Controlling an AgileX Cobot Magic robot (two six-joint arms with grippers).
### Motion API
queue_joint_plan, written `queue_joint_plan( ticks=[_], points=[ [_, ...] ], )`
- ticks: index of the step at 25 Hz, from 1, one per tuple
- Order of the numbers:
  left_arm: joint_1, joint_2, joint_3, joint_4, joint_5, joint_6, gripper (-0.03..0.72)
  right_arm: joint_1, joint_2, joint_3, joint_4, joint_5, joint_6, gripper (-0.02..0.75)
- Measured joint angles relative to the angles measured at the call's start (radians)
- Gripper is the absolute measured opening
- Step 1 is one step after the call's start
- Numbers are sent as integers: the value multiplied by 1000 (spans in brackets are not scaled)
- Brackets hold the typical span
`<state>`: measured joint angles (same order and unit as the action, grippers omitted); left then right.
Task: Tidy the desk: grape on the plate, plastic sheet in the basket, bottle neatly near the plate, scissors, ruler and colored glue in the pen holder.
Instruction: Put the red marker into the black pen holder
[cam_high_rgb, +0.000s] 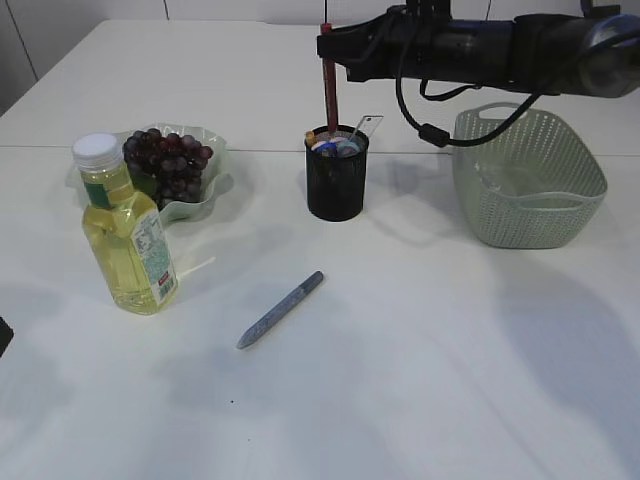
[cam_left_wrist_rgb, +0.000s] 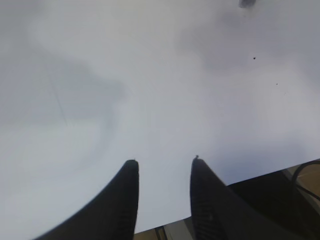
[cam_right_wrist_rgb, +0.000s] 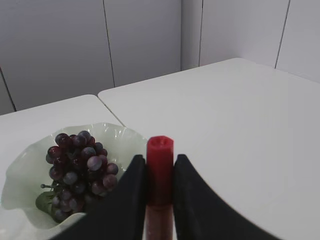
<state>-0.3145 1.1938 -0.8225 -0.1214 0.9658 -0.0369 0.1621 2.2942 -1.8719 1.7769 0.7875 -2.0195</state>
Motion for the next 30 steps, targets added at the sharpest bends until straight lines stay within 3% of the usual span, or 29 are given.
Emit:
queue_joint_plan(
  ticks=[7, 17, 23, 26, 30],
  points=[
    [0, 0, 0, 0, 0, 0, 245, 0, 21, -2, 0, -13, -63, 162],
    [0, 0, 0, 0, 0, 0, 243, 0, 22, -6, 1, -13, -69, 316],
    [0, 0, 0, -1, 0, 0, 243, 2, 7, -6, -20, -80, 171, 325],
    [0, 0, 0, -1, 0, 0, 243, 2, -51, -6, -160, -165, 377, 325],
    [0, 0, 0, -1, 0, 0, 243, 8, -178, -6, -524, -181, 793, 326]
  ],
)
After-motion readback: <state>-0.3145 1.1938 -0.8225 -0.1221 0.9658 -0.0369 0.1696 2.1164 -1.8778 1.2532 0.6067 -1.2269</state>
